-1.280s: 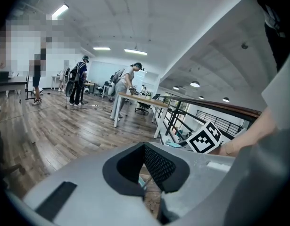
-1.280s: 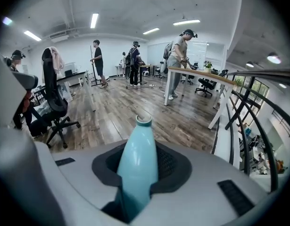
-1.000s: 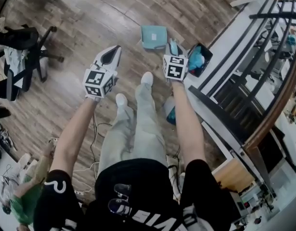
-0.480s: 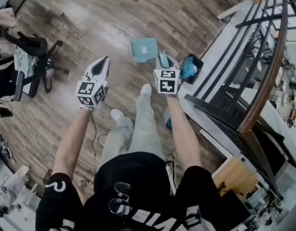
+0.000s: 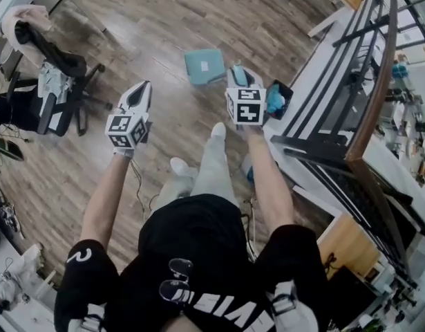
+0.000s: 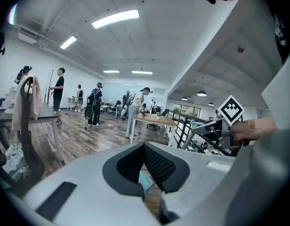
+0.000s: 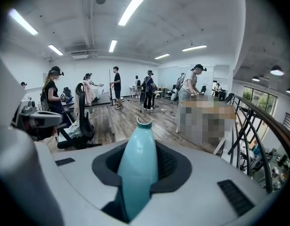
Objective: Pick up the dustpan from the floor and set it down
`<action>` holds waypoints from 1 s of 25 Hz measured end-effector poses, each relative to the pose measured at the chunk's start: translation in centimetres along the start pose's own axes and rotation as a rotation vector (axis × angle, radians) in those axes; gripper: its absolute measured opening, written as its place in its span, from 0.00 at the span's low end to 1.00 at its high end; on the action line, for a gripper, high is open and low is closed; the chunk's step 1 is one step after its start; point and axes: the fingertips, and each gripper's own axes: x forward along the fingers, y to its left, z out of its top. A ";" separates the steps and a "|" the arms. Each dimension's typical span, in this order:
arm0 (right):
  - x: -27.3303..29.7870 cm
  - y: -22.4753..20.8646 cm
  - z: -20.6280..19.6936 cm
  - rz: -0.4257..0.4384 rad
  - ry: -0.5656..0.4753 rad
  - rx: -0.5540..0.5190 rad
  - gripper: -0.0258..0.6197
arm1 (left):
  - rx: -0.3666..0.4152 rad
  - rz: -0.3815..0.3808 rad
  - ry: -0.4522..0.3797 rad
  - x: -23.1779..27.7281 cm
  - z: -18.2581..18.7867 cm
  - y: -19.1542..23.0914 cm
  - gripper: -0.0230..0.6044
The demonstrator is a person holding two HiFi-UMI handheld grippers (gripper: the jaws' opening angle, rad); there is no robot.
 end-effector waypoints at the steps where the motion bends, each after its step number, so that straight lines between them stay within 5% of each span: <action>1: -0.7 0.6 0.5 0.004 -0.009 -0.003 0.18 | 0.006 0.000 -0.006 -0.8 0.2 0.1 0.03; 10: -4.2 3.9 2.4 0.026 -0.076 -0.030 0.18 | 0.049 -0.009 -0.044 -4.5 2.0 -1.0 0.03; 25: -5.2 7.0 -0.7 0.050 -0.049 -0.027 0.18 | 0.057 -0.039 -0.020 -5.8 0.2 -1.9 0.03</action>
